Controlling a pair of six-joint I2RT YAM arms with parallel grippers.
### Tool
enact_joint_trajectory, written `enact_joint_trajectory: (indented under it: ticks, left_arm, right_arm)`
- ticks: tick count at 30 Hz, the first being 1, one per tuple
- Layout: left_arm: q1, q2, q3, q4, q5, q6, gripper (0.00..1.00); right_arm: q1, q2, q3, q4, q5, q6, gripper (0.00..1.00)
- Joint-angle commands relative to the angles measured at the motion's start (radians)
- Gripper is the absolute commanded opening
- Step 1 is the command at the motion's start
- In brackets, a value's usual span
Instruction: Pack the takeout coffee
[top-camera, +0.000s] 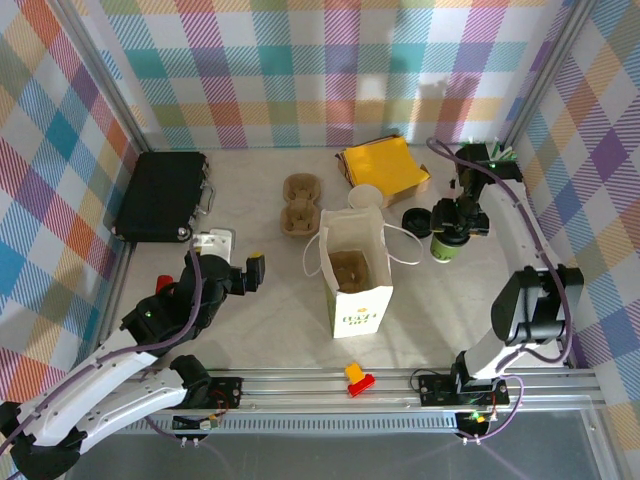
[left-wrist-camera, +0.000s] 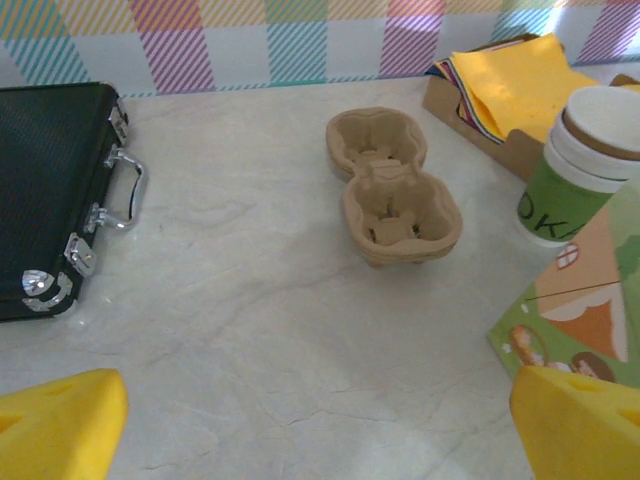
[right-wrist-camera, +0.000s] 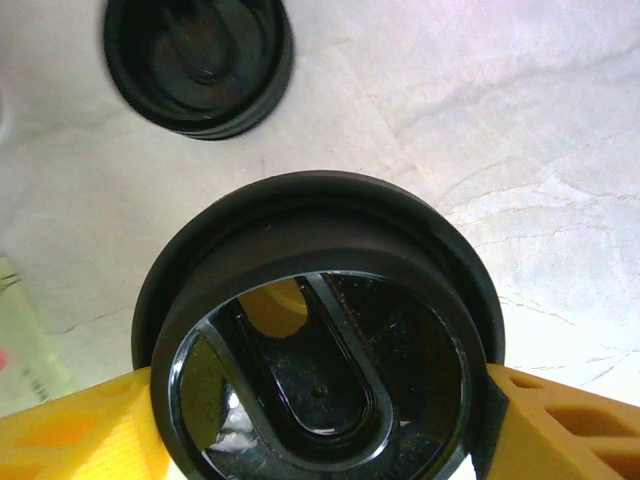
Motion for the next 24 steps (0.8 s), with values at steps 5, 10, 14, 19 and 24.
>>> enact_joint_trajectory:
  ticks: [5, 10, 14, 19, 24]
  left_arm:
    - [0.008, 0.032, 0.074, -0.054, 0.081, -0.062, 0.96]
    - [0.009, 0.053, 0.094, -0.097, 0.074, -0.145, 0.94]
    - [0.006, 0.029, 0.071, -0.083, 0.107, -0.206, 0.92]
    - [0.006, 0.001, 0.036, -0.067, 0.138, -0.227, 0.90]
    - [0.006, 0.010, 0.033, -0.074, 0.153, -0.243, 0.90]
  right_arm:
    - [0.126, -0.083, 0.160, -0.207, 0.050, 0.057, 0.72]
    - [0.219, -0.089, 0.283, -0.325, 0.137, 0.094, 0.71]
    - [0.268, -0.099, 0.369, -0.387, 0.178, 0.129, 0.72]
    - [0.333, -0.068, 0.509, -0.483, 0.199, 0.161, 0.72]
    - [0.414, -0.018, 0.662, -0.567, 0.216, 0.198, 0.72]
